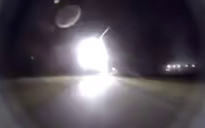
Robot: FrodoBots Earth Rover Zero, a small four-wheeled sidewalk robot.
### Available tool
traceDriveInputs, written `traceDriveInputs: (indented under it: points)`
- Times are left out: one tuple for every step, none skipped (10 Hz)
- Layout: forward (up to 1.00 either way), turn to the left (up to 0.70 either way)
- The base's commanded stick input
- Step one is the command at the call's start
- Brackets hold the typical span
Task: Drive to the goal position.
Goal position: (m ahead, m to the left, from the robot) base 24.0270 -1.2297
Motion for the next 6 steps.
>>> traceDriveInputs:
  points:
    - [1.0, 0.05]
    - [1.0, 0.05]
    - [1.0, 0.05]
    - [1.0, 0.05]
    - [1.0, 0.05]
    - [1.0, 0.05]
